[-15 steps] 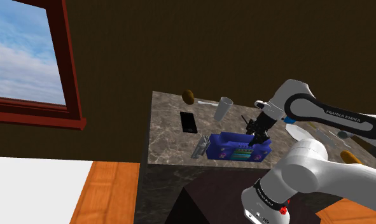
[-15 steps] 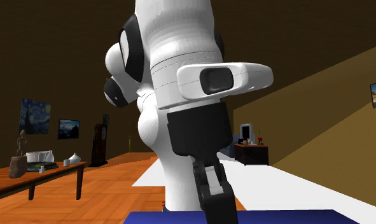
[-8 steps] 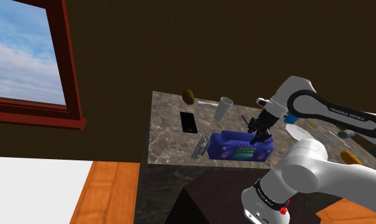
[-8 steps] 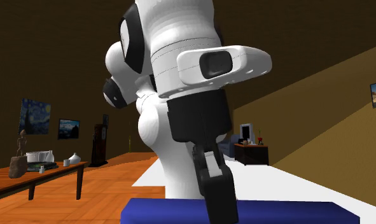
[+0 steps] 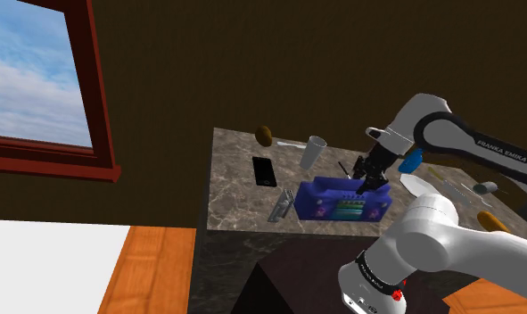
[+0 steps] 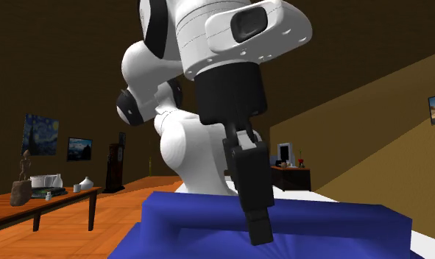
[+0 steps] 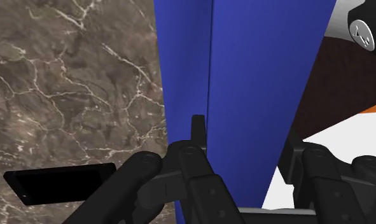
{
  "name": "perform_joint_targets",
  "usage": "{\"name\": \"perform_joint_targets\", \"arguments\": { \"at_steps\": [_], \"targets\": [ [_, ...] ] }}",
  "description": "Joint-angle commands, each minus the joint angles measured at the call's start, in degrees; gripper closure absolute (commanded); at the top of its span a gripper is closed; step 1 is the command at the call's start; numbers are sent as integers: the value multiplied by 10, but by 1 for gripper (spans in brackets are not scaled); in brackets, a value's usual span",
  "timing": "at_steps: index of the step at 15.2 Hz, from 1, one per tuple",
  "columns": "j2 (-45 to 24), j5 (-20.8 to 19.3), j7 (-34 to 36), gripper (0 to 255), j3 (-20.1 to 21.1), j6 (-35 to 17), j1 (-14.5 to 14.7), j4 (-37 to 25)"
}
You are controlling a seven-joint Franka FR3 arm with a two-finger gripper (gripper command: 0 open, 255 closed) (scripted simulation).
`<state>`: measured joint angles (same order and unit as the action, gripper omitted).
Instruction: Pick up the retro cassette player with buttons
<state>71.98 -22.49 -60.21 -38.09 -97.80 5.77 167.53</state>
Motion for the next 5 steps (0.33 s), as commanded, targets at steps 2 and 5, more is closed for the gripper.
{"name": "perform_joint_targets", "arguments": {
  "at_steps": [2, 5],
  "targets": [
    [2, 16, 5, 255, 16, 21, 10, -23],
    [2, 21, 6, 255, 21, 29, 13, -31]
  ]
}}
